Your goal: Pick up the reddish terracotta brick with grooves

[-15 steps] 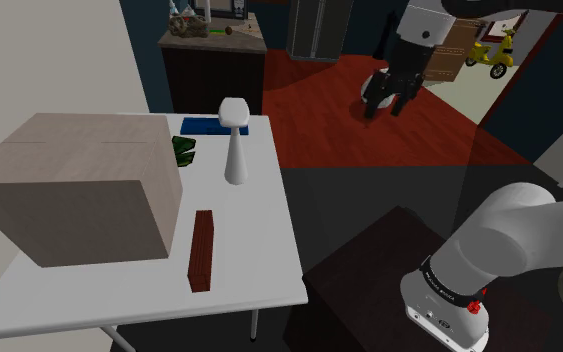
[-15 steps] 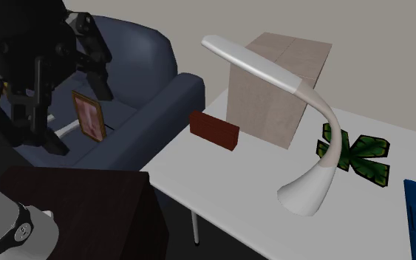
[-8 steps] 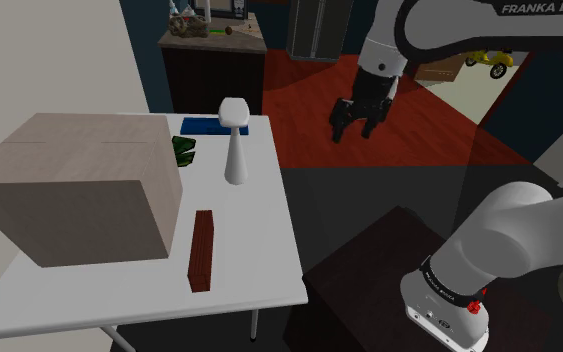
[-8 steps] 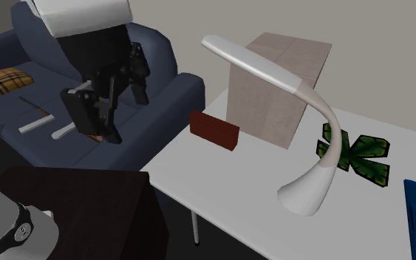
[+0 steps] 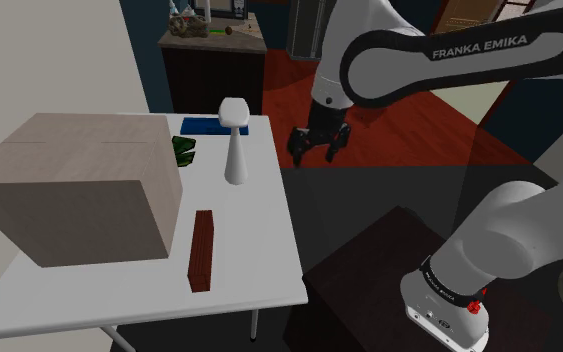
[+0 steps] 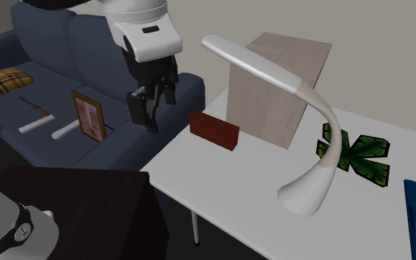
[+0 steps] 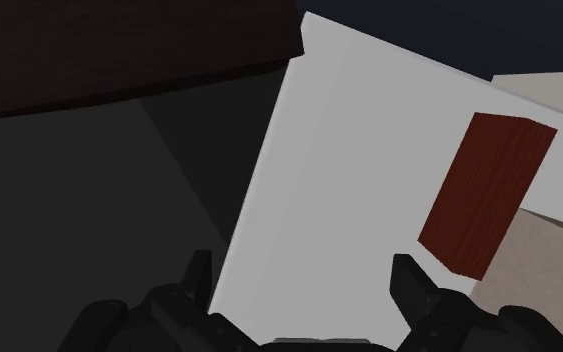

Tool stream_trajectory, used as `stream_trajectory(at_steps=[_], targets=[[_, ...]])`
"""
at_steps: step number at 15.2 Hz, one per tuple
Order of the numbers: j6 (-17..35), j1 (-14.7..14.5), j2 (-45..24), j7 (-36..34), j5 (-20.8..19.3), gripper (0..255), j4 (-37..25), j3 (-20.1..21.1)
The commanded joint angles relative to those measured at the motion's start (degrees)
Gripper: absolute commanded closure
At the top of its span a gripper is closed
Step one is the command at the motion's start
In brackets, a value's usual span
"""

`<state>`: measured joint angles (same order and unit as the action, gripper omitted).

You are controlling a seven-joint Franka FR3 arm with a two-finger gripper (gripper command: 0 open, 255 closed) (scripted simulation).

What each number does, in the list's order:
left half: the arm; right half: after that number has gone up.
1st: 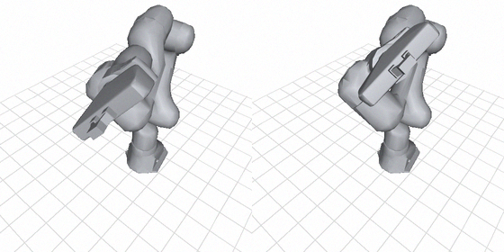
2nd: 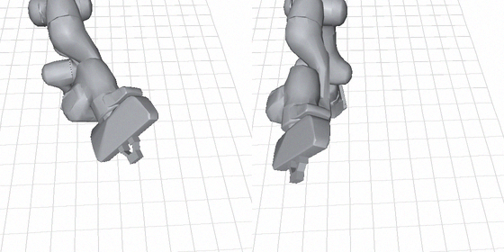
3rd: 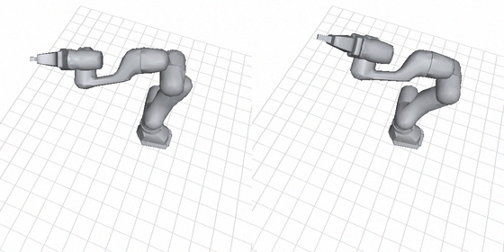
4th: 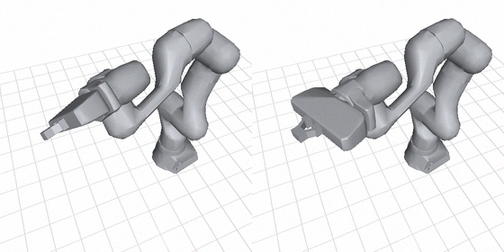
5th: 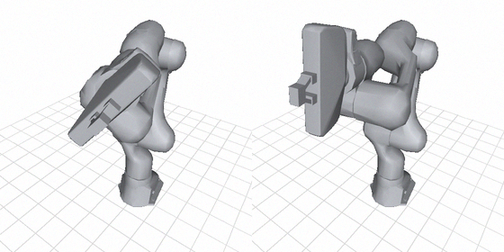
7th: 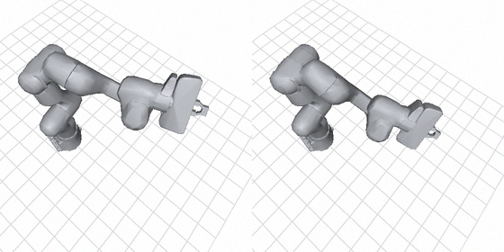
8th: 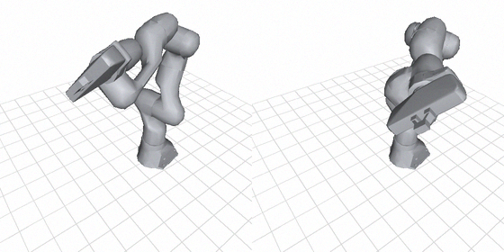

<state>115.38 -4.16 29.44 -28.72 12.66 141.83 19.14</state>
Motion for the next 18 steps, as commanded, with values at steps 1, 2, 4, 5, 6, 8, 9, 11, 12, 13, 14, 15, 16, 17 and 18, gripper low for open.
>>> stream_trajectory(at_steps=[1,2,4,5,6,8,9,11,12,13,14,15,16,17,18], targets=[[2.69,-0.28,-2.94,-2.99,0.28,0,-0.49,2.48],[4.12,-0.28,-4.77,-4.47,0.17,0,-0.96,3.72],[6.90,-0.15,-8.66,-7.59,-0.42,0,-2.15,6.17],[8.25,-0.05,-10.72,-9.25,-0.95,0,-2.86,7.37],[9.56,0.08,-12.85,-10.98,-1.63,0,-3.65,8.55],[12.03,0.40,-17.31,-14.69,-3.53,0,-5.45,10.85],[13.17,0.53,-19.66,-16.70,-4.78,0,-6.47,11.90],[15.24,0.66,-24.56,-21.02,-7.88,0,-8.75,13.75],[16.12,0.58,-27.11,-23.32,-9.72,0,-10.01,14.48],[16.90,0.35,-29.71,-25.68,-11.72,0,-11.36,15.03],[17.56,-0.03,-32.35,-28.08,-13.83,0,-12.80,15.39],[18.09,-0.59,-35.00,-30.46,-16.00,0,-14.33,15.55],[18.50,-1.34,-37.64,-32.80,-18.16,0,-15.94,15.50],[18.79,-2.28,-40.25,-35.03,-20.25,0,-17.65,15.24],[18.97,-3.32,-42.83,-37.15,-22.25,0,-19.44,14.86]])
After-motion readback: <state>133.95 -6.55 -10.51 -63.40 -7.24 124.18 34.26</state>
